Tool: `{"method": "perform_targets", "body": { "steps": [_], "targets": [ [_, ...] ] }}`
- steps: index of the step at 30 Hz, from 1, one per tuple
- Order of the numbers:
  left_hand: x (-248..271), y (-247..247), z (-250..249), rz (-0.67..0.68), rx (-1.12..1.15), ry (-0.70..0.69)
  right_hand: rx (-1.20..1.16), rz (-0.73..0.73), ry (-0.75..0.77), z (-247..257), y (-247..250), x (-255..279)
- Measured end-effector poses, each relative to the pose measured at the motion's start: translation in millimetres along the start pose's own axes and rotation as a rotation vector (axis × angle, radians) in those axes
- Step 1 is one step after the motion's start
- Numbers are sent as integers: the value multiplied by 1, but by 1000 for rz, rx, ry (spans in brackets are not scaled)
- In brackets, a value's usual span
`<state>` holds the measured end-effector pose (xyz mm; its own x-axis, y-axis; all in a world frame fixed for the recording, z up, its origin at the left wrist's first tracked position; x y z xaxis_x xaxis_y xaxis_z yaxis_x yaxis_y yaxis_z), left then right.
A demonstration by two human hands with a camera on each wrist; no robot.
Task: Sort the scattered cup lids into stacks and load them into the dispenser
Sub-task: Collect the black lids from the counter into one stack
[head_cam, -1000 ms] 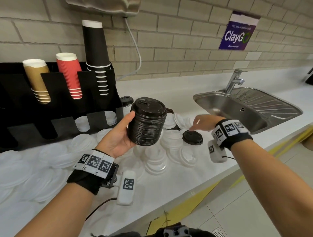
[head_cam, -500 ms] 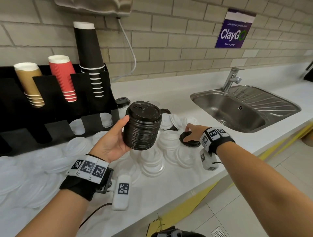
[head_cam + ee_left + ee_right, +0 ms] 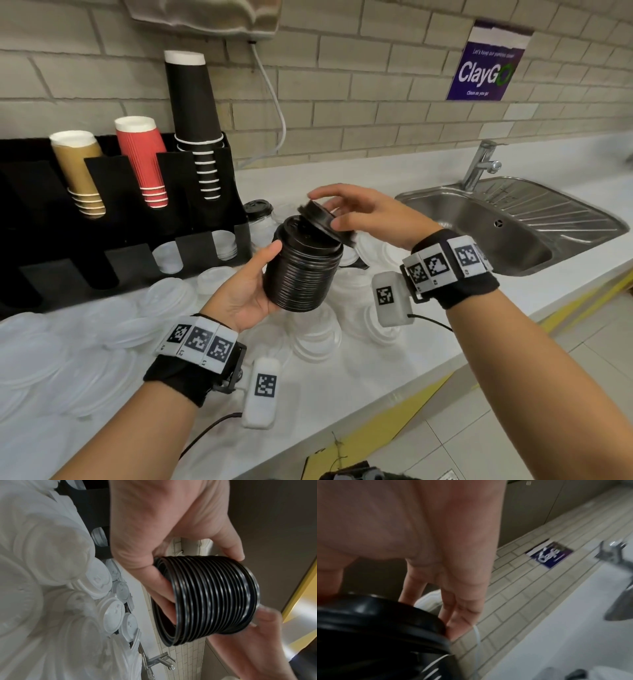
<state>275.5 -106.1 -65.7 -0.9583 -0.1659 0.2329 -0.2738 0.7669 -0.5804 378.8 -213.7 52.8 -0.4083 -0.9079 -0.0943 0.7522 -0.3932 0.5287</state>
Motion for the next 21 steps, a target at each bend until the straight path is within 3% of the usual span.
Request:
{"method": "perform_targets", "body": {
  "steps": [6, 21],
  "targets": [
    [3, 1, -2, -6, -17, -15, 133, 101, 66, 12, -19, -7],
    [0, 3, -12, -52, 10, -63, 236, 69, 168, 23, -19, -22]
  ]
}}
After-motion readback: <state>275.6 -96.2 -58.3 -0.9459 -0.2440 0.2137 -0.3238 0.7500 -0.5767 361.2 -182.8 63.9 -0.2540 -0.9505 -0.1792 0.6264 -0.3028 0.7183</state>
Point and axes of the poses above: each hand's wrist, its own x-axis away from the middle knuckle, its own y-axis out of the back of the hand, z = x × y, the point moved 8 cm from there along -x, towards the middle knuckle, and after that the axes turned 3 degrees about y, right-handed, at the moved point
